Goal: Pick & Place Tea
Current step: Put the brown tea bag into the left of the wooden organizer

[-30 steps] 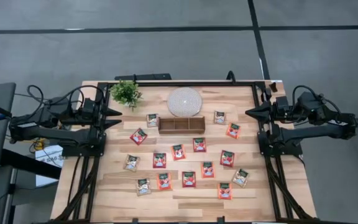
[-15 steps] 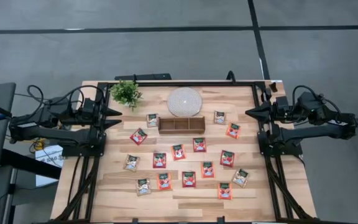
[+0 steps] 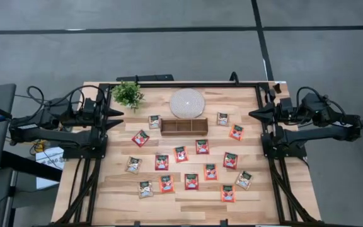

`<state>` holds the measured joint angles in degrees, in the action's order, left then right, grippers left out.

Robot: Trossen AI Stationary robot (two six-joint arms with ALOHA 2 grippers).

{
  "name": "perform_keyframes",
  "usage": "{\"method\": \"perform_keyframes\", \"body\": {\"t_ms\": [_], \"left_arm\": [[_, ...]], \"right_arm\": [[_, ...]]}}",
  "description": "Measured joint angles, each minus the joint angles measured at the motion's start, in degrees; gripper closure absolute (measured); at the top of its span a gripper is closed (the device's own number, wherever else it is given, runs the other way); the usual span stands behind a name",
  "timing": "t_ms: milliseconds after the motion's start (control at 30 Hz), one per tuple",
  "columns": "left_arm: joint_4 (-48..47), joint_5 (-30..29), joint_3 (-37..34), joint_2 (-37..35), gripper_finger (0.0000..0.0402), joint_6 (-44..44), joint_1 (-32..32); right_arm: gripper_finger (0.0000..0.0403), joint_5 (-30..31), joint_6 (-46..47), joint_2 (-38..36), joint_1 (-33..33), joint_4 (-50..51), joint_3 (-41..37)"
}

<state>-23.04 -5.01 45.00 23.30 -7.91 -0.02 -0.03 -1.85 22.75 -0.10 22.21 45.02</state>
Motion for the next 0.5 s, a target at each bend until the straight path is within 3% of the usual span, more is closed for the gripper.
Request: {"method": "perform_keyframes", "body": {"t_ms": [100,333,500], "left_arm": [[-1.2,-3.2,0.1,1.0,0.0271,-5.3,0.0],[-15.0,-8.3,0.0,7.1,0.0271,-23.2,0.0],[-10.4,-8.6,0.0,12.9,0.0271,-23.5,0.0]], "right_arm": [[0.0403,0.0,-1.4,0.1,0.0,0.0,0.0],[0.0403,0.0,2.1,0.1,0.0,0.1,0.0],[0.0403,0.0,-3.2,0.1,0.0,-1.0,0.0]]}}
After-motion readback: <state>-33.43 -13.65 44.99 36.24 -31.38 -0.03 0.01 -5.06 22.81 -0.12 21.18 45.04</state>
